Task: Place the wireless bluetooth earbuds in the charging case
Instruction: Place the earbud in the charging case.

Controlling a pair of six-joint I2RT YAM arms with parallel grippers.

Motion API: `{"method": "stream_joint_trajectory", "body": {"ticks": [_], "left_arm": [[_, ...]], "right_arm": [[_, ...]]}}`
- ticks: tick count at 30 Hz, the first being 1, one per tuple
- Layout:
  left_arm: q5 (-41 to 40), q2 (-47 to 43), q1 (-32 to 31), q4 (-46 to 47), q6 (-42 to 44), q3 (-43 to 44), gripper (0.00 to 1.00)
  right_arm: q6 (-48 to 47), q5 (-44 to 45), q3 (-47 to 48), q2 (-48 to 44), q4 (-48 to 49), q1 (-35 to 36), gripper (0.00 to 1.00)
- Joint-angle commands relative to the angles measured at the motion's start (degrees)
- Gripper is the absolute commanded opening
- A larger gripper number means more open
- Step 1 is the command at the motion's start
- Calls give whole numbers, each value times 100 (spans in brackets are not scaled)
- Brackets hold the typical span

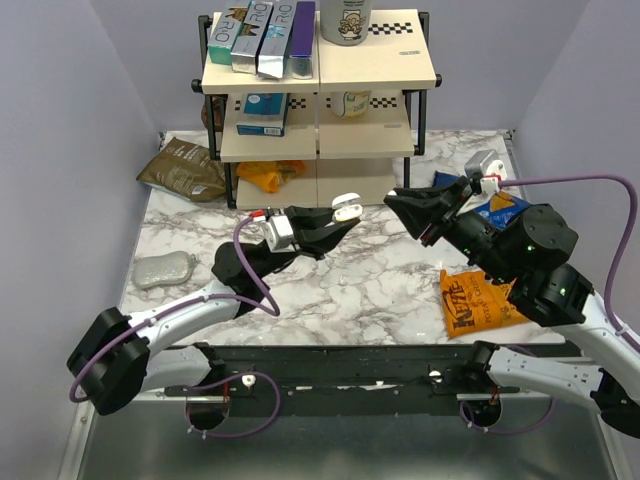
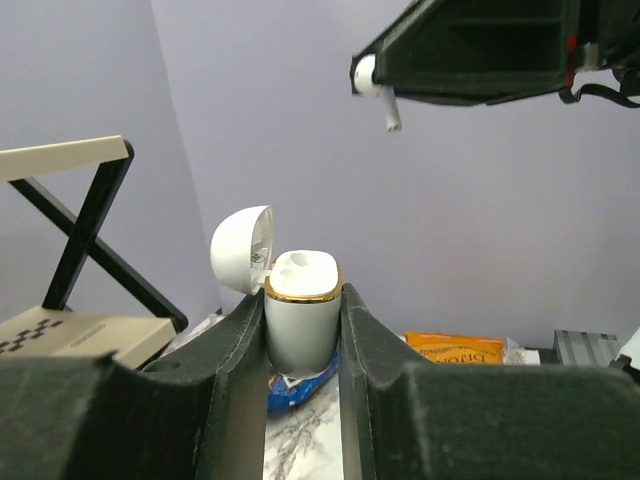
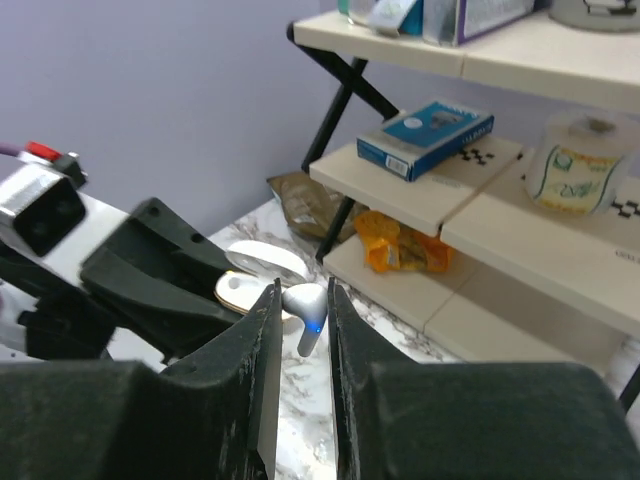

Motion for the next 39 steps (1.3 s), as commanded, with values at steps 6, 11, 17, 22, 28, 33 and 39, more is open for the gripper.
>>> {"method": "stream_joint_trajectory", "body": {"ticks": [6,11,17,22,28,33,39], "left_arm": [[698,673,98,1379,-684,509,0],[655,647,98,1380,-860,360,0],[575,480,98,1072,-878,272,0],[453,436,98,835,-1035,289,0],[285,488,98,738,-1414,307,0],[224,480,89,641,-1607,333,0],[206,444,98,448,-1643,333,0]], "right_arm": [[-496,-522,760,521,120,166,1],[-627,-426,647,758,234,289,1],[-917,-110,462,934,463,605,1],[-927,57,357,987,577,702,1],[-865,286,111,908,876,720,1],[-804,383,31,916,1025,729,1],[-742,330,22,978,1087,729,1]]}}
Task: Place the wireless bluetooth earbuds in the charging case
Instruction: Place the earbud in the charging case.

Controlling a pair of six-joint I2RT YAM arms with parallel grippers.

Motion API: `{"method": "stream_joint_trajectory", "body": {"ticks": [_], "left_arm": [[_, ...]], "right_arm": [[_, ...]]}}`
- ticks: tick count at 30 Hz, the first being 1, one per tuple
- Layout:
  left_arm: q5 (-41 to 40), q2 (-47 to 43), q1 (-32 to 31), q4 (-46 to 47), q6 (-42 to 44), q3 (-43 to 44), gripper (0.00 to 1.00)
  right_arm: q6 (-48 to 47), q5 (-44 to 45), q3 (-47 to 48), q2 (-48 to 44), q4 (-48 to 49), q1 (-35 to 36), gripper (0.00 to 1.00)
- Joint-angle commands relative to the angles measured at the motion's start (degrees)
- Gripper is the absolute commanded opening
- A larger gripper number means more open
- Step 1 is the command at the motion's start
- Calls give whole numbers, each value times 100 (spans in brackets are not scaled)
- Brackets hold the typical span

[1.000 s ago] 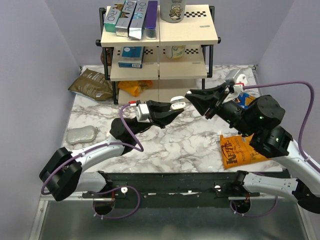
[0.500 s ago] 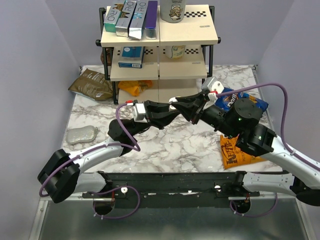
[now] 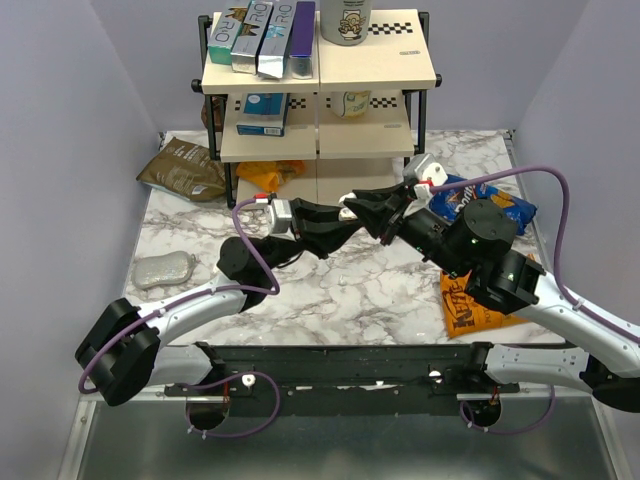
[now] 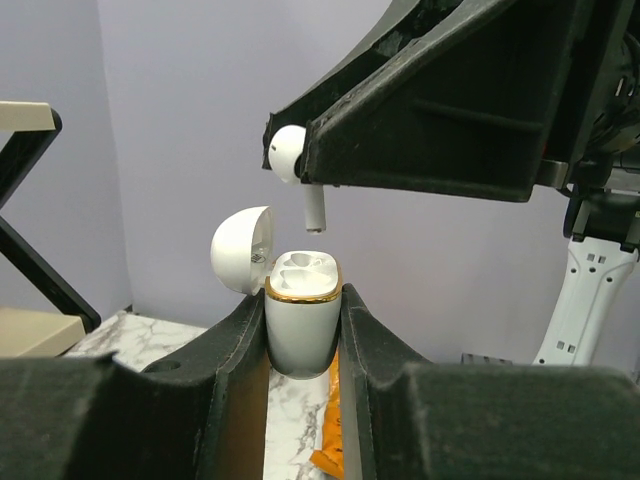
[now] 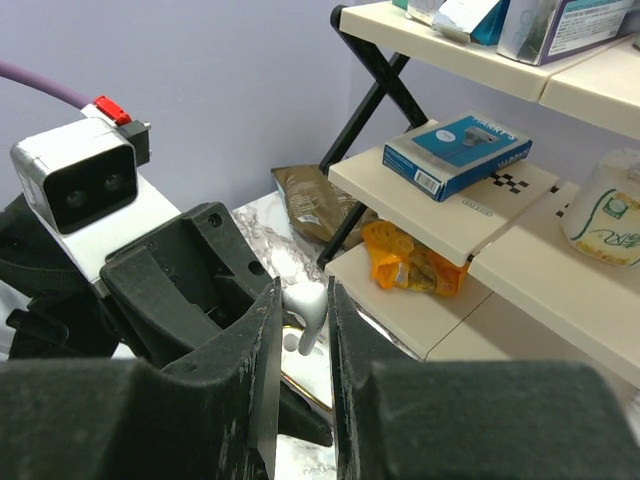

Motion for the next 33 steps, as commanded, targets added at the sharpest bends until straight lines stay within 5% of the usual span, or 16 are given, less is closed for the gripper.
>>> {"method": "stream_joint_trajectory", "body": {"ticks": [1,33], "left_arm": [[-95,-98,8,-9,-152,7,0],[-95,-124,8,149,-179,-45,0]], "right_arm": [[58,74,-63,3,245,55,1],[155,-13,-291,197,149,55,1]]}}
